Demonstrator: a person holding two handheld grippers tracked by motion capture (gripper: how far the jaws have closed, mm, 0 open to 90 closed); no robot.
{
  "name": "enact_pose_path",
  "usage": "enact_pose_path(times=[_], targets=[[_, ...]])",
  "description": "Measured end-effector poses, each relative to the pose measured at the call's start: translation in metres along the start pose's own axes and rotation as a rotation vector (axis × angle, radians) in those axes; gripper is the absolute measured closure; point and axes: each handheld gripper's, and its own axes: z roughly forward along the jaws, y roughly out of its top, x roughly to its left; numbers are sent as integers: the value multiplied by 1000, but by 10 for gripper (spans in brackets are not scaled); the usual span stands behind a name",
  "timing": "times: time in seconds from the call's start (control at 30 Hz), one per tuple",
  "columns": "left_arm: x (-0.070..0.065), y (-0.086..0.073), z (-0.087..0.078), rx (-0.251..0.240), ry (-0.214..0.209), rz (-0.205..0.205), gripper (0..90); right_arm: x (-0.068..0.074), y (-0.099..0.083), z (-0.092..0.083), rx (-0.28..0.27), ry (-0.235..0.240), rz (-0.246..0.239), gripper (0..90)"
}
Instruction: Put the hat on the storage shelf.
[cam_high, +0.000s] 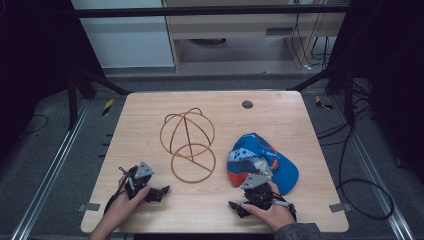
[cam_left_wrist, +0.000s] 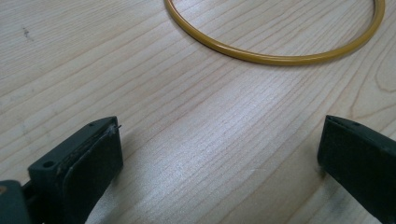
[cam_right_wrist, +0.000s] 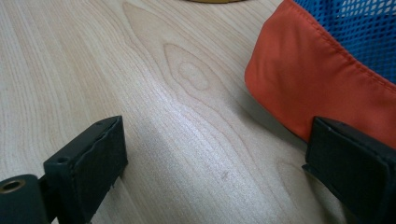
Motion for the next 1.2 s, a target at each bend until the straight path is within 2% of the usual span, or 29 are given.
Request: enact_pose_path(times=[0.4, 0.53, 0.57, 0.67, 0.83, 1.03, 1.2], targets=[[0, 0, 0, 0, 0, 0, 0, 0, 0, 0, -1, -9, 8, 54], [0, 0, 0, 0, 0, 0, 0, -2, 1, -4, 15, -20, 25, 88], [0, 0, 0, 0, 0, 0, 0, -3, 1, -8, 1, -20, 46, 88], [0, 0, 0, 0, 1, 0, 0, -5, 1, -17, -28, -33, 59, 97], [0, 0, 0, 0, 0, 0, 0, -6, -3, -32, -21, -56, 47, 98], [-1, 0, 0, 0, 1, 0, 0, -16, -6, -49, -19, -92, 71, 114], [-1, 0, 0, 0, 1, -1, 0, -25, -4, -58, 0, -119, 72, 126]])
